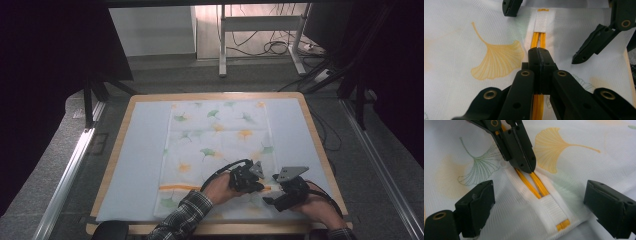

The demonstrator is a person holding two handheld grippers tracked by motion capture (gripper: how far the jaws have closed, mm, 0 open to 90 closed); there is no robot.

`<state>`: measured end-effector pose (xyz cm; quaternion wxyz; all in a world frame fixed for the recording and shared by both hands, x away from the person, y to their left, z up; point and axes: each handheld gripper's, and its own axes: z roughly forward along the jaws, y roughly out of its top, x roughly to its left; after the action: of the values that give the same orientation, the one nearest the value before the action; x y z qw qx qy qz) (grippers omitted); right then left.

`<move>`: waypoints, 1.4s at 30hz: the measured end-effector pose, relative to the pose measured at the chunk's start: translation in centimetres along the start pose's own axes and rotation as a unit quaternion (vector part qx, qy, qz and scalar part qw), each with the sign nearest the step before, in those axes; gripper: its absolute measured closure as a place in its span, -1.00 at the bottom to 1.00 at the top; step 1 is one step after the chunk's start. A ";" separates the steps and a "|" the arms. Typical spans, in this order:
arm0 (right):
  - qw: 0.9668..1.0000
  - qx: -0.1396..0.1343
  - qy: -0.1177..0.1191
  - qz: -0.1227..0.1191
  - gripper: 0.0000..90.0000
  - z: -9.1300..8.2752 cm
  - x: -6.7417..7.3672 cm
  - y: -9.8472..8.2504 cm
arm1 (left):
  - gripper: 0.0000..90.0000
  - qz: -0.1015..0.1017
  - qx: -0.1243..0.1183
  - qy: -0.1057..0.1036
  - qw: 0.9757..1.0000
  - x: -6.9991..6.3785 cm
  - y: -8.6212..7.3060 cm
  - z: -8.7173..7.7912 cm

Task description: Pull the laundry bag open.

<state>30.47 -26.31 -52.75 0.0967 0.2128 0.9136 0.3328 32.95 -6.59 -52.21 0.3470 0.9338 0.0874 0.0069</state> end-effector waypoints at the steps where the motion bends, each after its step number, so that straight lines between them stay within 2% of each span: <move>1: 1.000 0.001 -0.001 0.001 -0.78 0.0 0.0 0.0 | 1.00 0.002 -0.001 0.002 1.000 0.0 -0.1 0.0; 27: 1.000 -0.003 -0.006 0.011 -0.75 -0.1 0.3 -0.2 | 1.00 -0.014 -0.008 0.009 1.000 0.0 -3.2 -2.3; 42: 1.000 -0.007 -0.006 0.010 -0.75 -0.1 0.2 -0.2 | 1.00 -0.040 -0.012 0.012 0.999 0.3 -6.4 -4.7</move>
<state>30.15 -26.44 -52.84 0.1005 0.2228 0.9086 0.3388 31.84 1.31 -52.80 0.3569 0.9252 0.1290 0.0051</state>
